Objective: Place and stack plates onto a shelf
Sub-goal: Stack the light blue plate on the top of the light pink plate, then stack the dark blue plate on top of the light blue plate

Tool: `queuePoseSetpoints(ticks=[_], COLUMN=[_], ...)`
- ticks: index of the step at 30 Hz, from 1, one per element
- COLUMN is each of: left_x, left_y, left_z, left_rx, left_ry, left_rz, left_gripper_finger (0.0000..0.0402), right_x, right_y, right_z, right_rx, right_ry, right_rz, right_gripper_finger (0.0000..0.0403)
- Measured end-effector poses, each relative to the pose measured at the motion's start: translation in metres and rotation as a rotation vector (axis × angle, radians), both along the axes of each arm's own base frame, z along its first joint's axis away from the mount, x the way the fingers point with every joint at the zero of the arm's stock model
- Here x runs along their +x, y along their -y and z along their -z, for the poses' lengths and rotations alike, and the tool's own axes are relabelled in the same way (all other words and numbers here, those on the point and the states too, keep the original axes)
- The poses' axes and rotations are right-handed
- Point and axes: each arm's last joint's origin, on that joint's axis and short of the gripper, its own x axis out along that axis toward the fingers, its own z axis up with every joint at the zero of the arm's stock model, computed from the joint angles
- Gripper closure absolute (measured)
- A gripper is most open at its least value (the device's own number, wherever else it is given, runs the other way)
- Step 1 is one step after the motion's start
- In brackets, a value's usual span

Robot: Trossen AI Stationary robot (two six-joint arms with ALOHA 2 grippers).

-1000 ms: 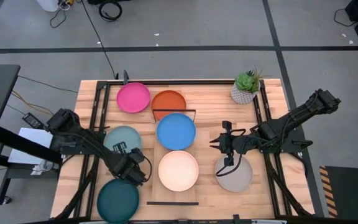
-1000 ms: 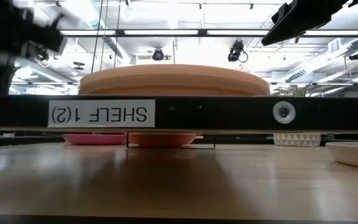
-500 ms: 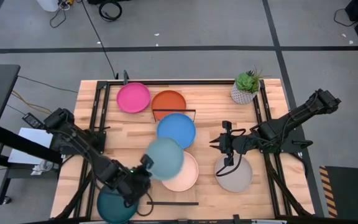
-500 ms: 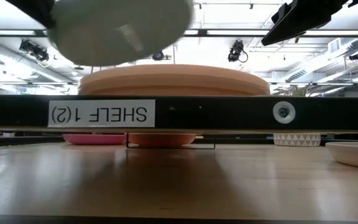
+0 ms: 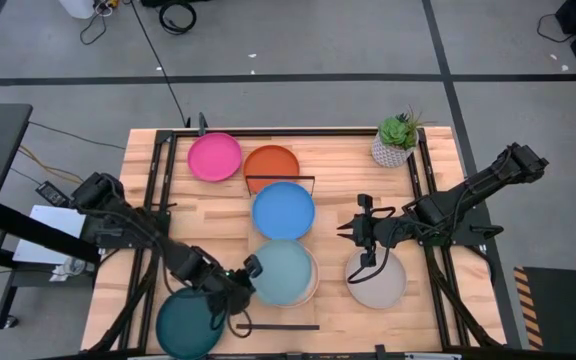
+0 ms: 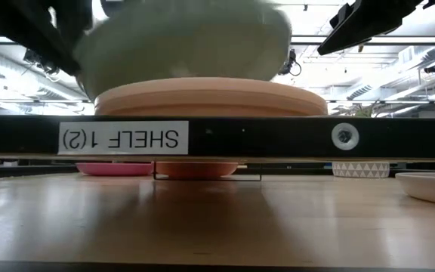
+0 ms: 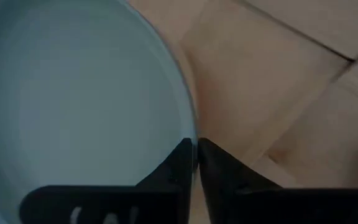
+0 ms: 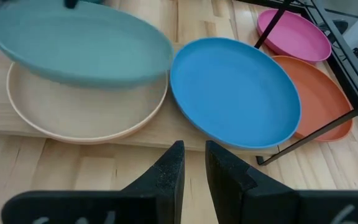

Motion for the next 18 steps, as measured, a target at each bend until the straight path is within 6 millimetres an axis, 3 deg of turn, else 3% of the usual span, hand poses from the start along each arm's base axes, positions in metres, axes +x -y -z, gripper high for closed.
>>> queuePoseSetpoints(ticks=[10,15,18], left_x=[-0.006,-0.021,-0.038], left_y=[0.016,0.025,0.022], left_z=[-0.013,-0.034,-0.029], left_rx=[-0.167,-0.258,-0.273], left_ry=[-0.003,-0.075,-0.183], left_rz=[-0.100,-0.219,-0.368], left_gripper_finger=[0.0247,0.0240,0.0247], right_x=[0.000,0.000,0.000], right_y=[0.000,0.000,0.000], right_z=[0.000,0.000,0.000], right_rx=[0.004,0.001,0.000], right_ry=[0.001,0.001,0.003], right_rz=[0.001,-0.002,-0.004], right_gripper_finger=[0.0332,0.0332,0.0332])
